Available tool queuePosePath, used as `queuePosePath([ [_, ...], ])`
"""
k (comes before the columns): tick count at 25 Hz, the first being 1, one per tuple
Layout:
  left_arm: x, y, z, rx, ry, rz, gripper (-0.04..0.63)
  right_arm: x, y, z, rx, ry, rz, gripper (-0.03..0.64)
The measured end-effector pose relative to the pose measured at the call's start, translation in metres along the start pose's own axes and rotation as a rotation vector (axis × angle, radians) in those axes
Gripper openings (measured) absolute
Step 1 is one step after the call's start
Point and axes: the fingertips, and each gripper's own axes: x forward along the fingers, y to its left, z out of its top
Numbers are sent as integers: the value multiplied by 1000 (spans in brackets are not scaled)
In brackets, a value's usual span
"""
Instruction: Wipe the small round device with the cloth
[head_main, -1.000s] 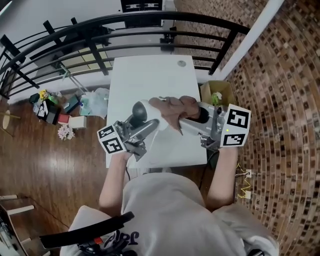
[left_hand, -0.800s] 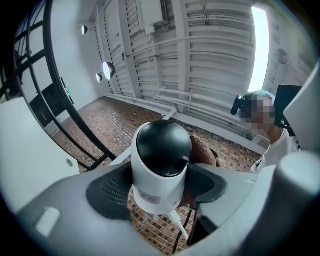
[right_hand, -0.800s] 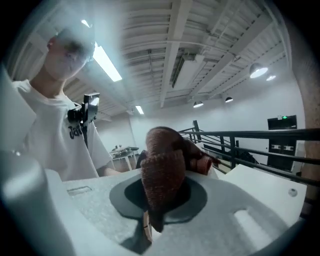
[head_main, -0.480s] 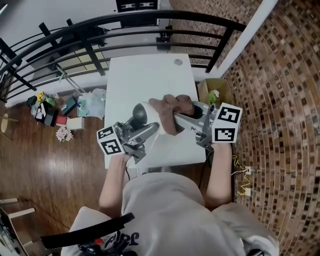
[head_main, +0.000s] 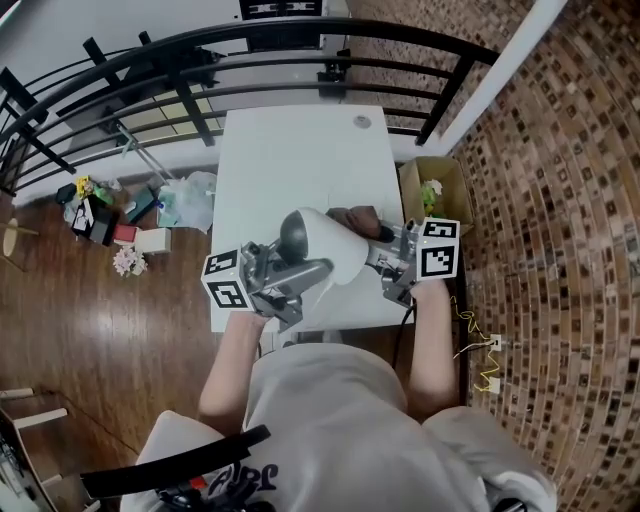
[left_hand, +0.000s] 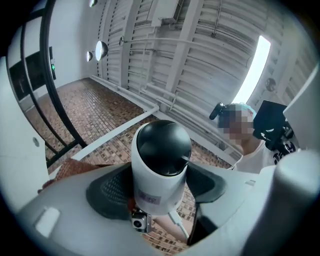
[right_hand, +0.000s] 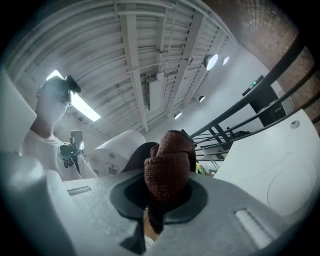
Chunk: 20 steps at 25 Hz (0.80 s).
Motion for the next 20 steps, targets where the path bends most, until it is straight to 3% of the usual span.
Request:
queuePosePath([
  [9,-19,29,41,0,-194,171,359,22,29,-24,-72,109,89,26],
  [17,-37,55,57,76,-245,365,359,17,63,-16,-222,199,84,26],
  [20,-49,62,58,98,-244,428,359,15,85,-1,-290,181,111,26],
])
